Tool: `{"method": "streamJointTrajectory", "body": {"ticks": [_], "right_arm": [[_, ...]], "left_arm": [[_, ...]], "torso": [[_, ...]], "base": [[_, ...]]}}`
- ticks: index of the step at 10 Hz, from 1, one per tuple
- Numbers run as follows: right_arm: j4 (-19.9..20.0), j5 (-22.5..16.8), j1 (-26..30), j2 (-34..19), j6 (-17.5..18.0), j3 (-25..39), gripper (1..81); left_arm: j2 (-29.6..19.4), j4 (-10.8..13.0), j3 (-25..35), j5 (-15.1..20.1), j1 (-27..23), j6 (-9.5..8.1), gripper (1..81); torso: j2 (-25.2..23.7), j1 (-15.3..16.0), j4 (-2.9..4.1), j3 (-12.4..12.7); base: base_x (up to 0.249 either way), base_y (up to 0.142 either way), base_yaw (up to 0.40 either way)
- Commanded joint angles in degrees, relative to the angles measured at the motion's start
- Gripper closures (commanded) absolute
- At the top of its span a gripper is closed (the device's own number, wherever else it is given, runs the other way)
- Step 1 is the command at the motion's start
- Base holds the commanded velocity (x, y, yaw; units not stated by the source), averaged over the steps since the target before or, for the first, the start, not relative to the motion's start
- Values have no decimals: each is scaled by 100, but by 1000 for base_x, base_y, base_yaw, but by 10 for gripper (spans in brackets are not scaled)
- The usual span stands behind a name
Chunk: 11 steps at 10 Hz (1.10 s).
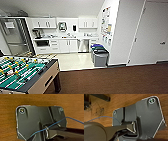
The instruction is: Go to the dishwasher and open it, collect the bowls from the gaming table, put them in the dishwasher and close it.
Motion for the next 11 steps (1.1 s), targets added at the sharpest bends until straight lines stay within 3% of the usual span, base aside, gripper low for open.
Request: {"method": "streamJointTrajectory", "body": {"ticks": [1, 11], "right_arm": [[-50, -300, 197, -79, -23, -116, 10], [-50, -282, 179, -61, -23, -142, 10]], "left_arm": [[-123, 75, 57, 279, -243, 46, 10], [-114, 31, 57, 279, -243, 46, 10]], "torso": [[-2, 0, 0, 0], [0, 0, 0, 2]], "base": [[164, 0, 0], [184, 0, 0]]}}
